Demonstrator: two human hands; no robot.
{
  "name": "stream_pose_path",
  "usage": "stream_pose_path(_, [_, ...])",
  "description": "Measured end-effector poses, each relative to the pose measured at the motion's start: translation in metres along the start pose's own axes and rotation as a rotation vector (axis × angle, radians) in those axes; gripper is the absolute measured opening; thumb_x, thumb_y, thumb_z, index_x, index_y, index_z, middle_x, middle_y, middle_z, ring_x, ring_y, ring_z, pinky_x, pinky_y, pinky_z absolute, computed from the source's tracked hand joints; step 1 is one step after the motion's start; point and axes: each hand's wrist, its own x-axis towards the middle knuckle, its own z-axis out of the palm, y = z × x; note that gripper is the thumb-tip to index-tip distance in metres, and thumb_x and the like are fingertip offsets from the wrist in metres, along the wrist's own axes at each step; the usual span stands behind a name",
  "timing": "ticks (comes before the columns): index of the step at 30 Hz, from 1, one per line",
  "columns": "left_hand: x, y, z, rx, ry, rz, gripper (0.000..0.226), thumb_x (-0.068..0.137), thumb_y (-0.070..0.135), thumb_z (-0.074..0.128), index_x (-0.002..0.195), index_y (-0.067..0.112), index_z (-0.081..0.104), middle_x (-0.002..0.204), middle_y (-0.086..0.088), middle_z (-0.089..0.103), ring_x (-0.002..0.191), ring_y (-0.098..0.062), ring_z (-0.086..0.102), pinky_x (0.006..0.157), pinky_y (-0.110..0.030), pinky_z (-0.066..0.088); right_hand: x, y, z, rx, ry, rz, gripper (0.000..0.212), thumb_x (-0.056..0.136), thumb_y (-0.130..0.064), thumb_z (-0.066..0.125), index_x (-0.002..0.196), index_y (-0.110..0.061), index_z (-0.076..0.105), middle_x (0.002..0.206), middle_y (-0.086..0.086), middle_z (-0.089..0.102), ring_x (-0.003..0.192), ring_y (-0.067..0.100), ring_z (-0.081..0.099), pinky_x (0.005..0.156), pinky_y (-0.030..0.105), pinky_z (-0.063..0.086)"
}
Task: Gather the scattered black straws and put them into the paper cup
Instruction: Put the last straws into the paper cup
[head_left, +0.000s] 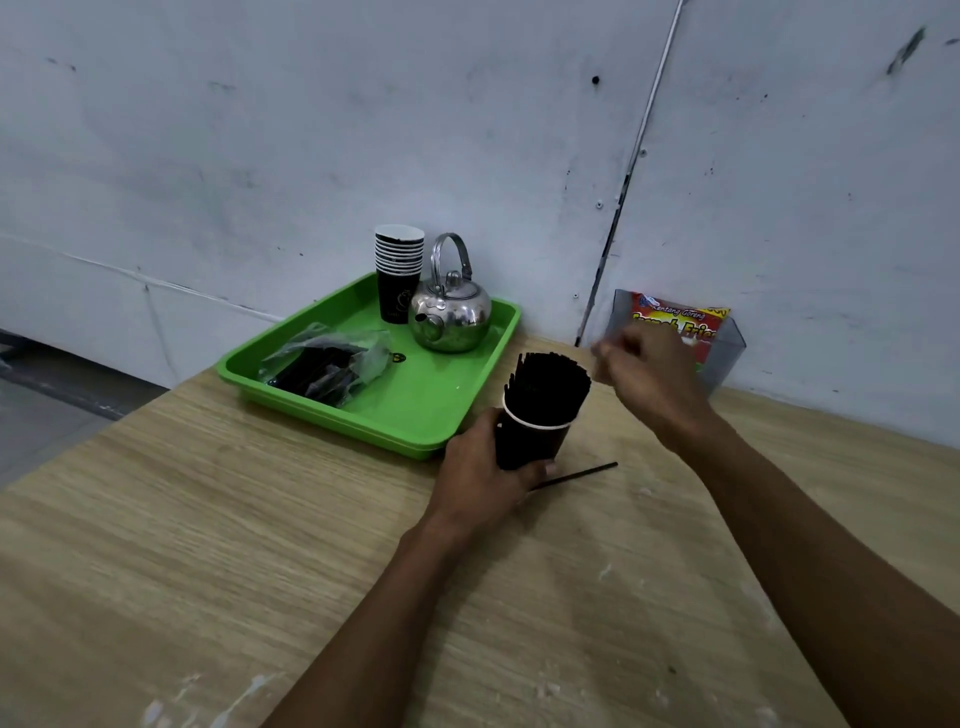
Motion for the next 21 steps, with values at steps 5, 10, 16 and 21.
stream_pose_path(5, [-0.001,0.0,0.0,-0.003,0.001,0.002,0.058,0.067,0.03,0.087,0.117,0.017,0.062,0.108,0.004,0.071,0.096,-0.005,0.064,0.072,0.001,0.042,-0.034,0.074,0.015,-0.378,-0.347,0.009,0.027,0.085,-0.006,0.062,0.105,-0.017,0.076,0.115,0.005,0.07,0.105,0.021,0.063,0.087,0.026,0.047])
stream_pose_path(10, [-0.002,0.002,-0.001,-0.004,-0.006,0.007,0.059,0.068,0.03,0.086,0.12,0.017,0.062,0.109,0.005,0.071,0.096,-0.003,0.063,0.071,0.005,0.04,-0.044,0.087,0.016,-0.363,-0.303,-0.044,0.017,0.082,-0.018,0.072,0.096,-0.026,0.078,0.11,-0.003,0.072,0.105,0.017,0.063,0.087,0.037,0.052])
stream_pose_path(16, [-0.002,0.001,-0.001,-0.003,-0.017,0.01,0.061,0.069,0.031,0.086,0.122,0.017,0.06,0.113,0.005,0.07,0.101,-0.004,0.063,0.074,0.002,0.041,-0.052,0.083,0.011,-0.504,-0.37,-0.147,0.009,0.093,-0.02,0.058,0.089,-0.028,0.062,0.102,-0.008,0.052,0.098,0.014,0.051,0.078,0.037,0.05])
stream_pose_path(21, [-0.002,0.0,-0.001,-0.016,-0.027,0.017,0.059,0.069,0.03,0.085,0.122,0.018,0.06,0.111,0.006,0.071,0.1,-0.005,0.064,0.077,-0.004,0.044,-0.042,0.069,-0.026,-0.484,-0.318,-0.135,0.026,0.091,-0.015,0.059,0.076,-0.034,0.053,0.082,-0.008,0.063,0.078,0.017,0.058,0.07,0.037,0.051])
